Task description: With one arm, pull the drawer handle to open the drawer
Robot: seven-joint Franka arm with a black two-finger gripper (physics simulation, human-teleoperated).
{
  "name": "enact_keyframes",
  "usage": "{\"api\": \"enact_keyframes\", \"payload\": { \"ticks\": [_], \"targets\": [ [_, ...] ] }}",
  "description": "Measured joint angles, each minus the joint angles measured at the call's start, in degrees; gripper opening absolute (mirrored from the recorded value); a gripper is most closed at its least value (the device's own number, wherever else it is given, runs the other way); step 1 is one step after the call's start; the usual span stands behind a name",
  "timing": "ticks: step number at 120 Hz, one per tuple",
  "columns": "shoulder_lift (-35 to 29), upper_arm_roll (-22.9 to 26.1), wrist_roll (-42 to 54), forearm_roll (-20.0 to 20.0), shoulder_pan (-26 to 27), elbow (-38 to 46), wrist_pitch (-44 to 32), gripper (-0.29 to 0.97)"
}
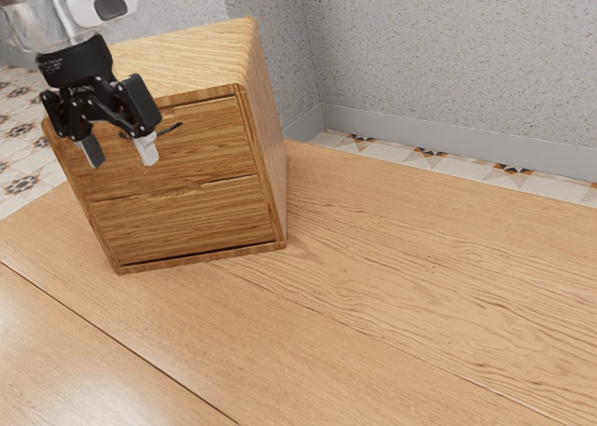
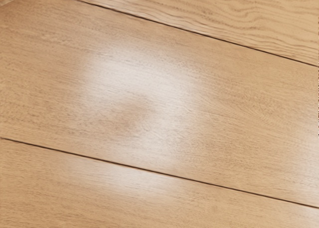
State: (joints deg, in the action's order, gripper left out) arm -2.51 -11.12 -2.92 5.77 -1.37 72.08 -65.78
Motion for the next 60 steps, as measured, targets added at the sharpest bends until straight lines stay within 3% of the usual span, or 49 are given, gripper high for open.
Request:
{"api": "enact_keyframes", "payload": {
  "ticks": [16, 43, 60],
  "targets": [
    [-0.1, 0.1, -0.7, 0.2, 0.0, 0.1, -6.9, 0.68],
    [-2.3, -1.9, -1.6, 2.2, 5.1, 0.2, -11.6, 0.68],
    [-3.0, -4.3, 1.7, 4.5, 2.4, 0.7, -11.8, 0.68]
  ]
}}
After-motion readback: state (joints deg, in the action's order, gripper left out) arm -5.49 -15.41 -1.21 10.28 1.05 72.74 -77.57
